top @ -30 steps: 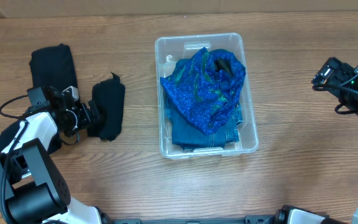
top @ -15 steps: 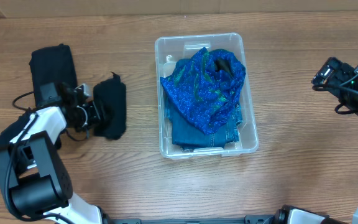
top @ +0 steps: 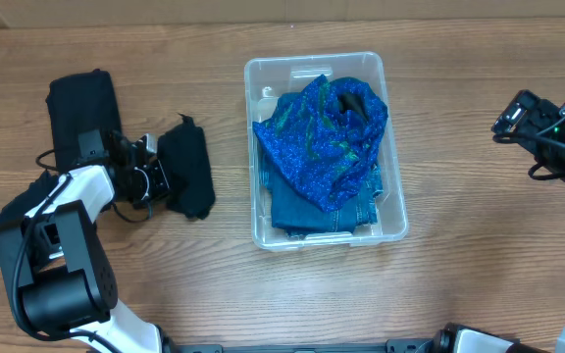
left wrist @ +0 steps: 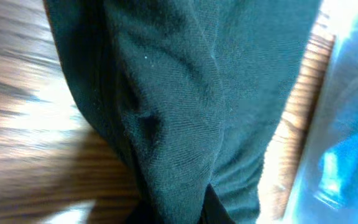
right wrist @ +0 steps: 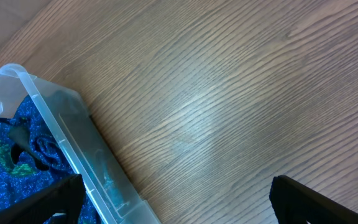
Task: Pack container
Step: 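Grasp the black cloth nearest the bin with the left gripper, then carry the black cloth into the bin and release it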
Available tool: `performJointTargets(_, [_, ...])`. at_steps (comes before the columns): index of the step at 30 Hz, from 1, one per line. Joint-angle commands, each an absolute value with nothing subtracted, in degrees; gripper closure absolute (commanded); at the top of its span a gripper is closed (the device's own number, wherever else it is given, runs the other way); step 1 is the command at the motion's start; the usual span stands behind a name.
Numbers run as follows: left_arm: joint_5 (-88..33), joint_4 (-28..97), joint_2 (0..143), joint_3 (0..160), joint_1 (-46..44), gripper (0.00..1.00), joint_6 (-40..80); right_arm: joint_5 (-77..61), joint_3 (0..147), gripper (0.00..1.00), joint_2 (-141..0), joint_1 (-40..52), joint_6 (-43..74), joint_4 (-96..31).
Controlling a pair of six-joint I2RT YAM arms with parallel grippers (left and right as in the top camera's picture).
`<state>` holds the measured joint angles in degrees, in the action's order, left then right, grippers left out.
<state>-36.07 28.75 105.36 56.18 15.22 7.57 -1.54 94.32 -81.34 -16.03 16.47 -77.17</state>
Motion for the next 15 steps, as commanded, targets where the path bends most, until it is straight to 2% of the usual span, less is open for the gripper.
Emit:
performJointTargets(1, [-46.2,30.3,101.7,62.0,14.5,0.96,8.0,-1.8,94.2,0.0,-81.4,-15.8,16.3,-76.9])
performJointTargets(7, [-47.3,34.9,91.2,72.0,10.0,0.96,5.0,-1.7,94.2,0.0,-81.4,-15.8,16.3,-76.8])
performJointTargets(11, [-43.1,35.9,85.7,79.5,4.1,0.96,3.7,-1.6,94.2,0.0,-81.4,-15.8,16.3,-76.8])
performJointTargets(15, [-42.0,35.7,84.4,83.5,-3.7,0.96,-3.7,-1.6,94.2,0.0,-81.4,-15.8,16.3,-76.8])
